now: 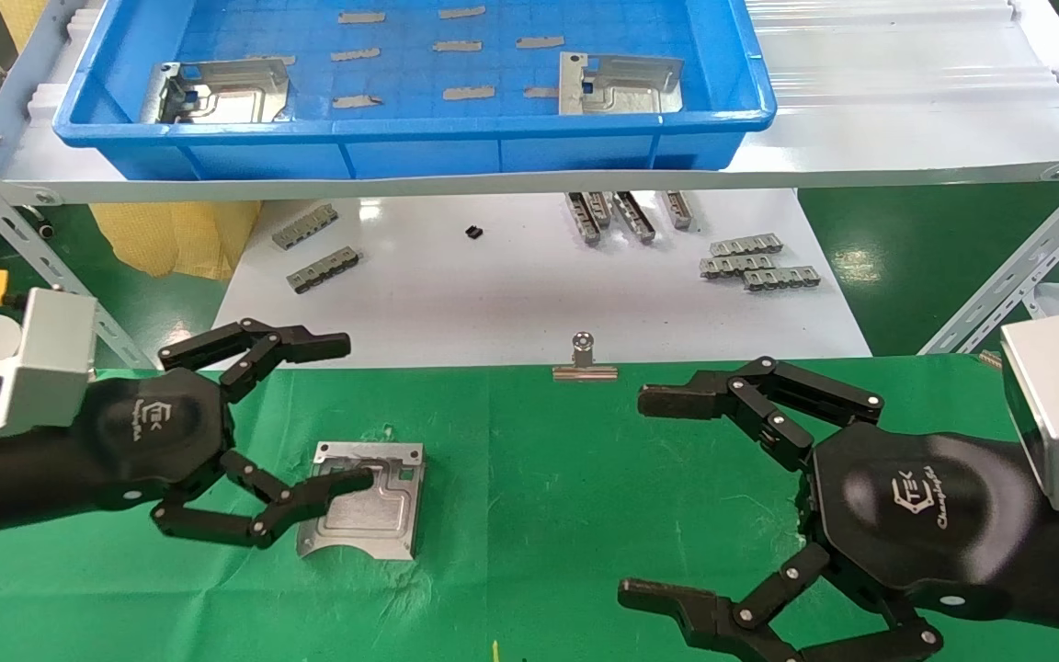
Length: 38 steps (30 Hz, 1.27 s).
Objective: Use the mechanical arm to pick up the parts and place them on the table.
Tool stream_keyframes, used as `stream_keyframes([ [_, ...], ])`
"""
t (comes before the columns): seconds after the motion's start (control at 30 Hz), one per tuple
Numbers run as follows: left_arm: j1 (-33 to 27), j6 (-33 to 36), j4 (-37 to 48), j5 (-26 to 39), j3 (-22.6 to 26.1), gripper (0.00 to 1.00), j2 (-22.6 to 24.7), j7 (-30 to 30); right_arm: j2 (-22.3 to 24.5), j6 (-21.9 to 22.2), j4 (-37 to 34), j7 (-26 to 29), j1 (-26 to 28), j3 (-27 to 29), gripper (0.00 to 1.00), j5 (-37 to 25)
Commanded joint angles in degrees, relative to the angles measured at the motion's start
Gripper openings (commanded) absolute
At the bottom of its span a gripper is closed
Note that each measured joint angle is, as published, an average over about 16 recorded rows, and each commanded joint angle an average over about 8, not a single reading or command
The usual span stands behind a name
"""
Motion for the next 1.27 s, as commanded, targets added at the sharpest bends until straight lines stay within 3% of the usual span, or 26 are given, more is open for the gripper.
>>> stream_keyframes([
  [0.03,1.1,-0.2,-2.5,-0.9,-0.7,1.00,-0.6,-1.7,0.0,0.0,0.0,0.0,0.0,0.0,1.00,0.0],
  [0.63,10.3,-1.5,-22.7,-8.2,-6.8,1.00,-5.9,-15.2,0.0,0.0,0.0,0.0,0.0,0.0,1.00,0.0],
  [1.27,10.0,-1.6,-22.0,-8.0,-6.7,1.00,-5.8,-14.9,0.0,0.0,0.0,0.0,0.0,0.0,1.00,0.0],
])
